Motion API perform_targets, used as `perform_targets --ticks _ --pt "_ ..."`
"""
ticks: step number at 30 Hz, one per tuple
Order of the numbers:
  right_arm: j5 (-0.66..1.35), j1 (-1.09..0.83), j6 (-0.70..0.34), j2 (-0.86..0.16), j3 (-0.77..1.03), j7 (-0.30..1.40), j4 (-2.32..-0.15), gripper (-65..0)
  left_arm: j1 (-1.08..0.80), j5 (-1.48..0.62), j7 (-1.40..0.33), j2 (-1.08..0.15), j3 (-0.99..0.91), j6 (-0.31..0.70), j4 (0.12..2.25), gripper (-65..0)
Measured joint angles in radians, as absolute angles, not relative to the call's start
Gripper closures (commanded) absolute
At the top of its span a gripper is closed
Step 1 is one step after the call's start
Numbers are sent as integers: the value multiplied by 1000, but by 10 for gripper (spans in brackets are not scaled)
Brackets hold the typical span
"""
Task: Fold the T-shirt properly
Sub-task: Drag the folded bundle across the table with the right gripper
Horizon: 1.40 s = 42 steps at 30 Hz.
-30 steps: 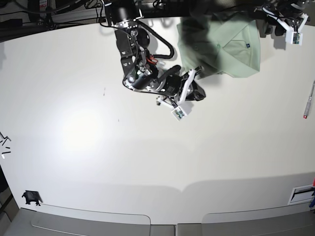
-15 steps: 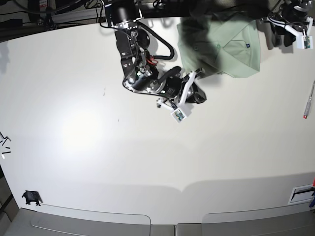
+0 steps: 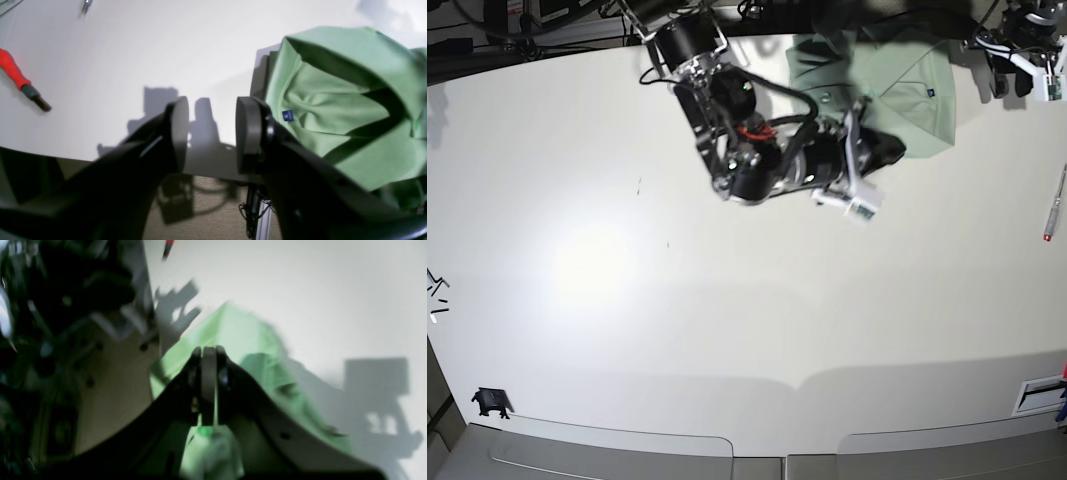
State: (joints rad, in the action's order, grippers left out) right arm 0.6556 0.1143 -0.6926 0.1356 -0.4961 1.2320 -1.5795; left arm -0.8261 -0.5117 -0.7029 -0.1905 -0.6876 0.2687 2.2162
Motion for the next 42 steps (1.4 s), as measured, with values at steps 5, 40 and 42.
perform_targets --ticks 5,40,42 --pt "457 43 -693 136 -561 1117 -1577 0 -800 -508 -703 -194 -688 266 2216 -211" --pt "342 20 -598 -1 160 889 -1285 0 -786 -519 -707 -191 -688 269 2216 -211" --pt "355 20 -590 -23 233 887 -1285 0 -787 -519 -707 -192 -688 269 2216 -211"
